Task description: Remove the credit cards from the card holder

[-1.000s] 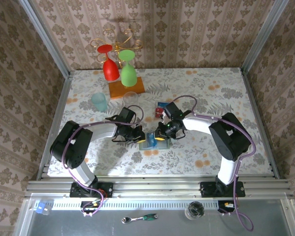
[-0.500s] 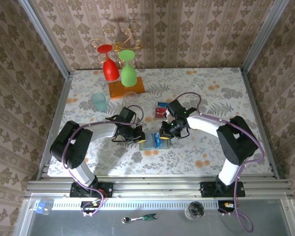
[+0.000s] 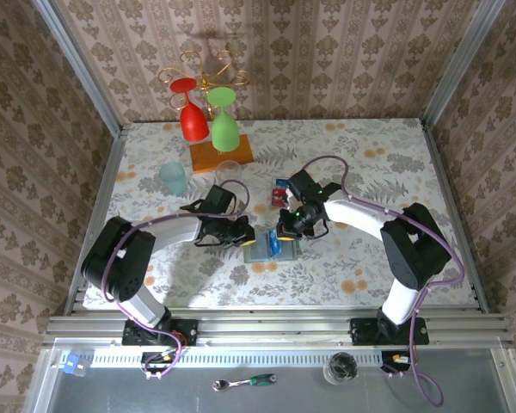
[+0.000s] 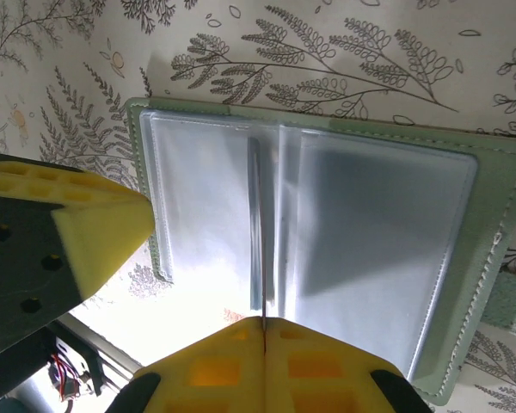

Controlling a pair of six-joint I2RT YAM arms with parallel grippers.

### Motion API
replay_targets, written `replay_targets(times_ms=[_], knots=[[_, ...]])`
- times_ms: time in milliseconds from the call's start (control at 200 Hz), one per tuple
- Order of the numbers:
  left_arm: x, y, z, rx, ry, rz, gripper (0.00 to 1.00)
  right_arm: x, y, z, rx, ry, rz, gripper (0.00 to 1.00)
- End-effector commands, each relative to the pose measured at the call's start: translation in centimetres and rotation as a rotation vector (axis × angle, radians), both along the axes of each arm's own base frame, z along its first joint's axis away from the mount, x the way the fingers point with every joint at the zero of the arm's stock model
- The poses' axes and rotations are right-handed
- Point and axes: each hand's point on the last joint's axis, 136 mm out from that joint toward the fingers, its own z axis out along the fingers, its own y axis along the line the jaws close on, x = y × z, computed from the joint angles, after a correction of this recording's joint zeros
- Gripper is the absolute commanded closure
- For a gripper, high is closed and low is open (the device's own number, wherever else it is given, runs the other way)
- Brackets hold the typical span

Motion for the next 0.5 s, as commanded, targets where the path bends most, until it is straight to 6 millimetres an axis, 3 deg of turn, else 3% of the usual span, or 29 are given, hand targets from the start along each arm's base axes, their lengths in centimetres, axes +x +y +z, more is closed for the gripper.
replay_targets(times_ms=[0, 495], knots=[[0.0, 0.5, 0.5, -0.021, -0.004, 0.02, 0.93, -0.1, -0.1, -0.4, -0.046, 0.01, 0.011, 0.95], [-0.2, 0.8, -0.5, -0.033, 0.011, 0.029, 0.93, -0.1, 0.3, -1.4, -0.101, 0.036, 0.03, 0.93]])
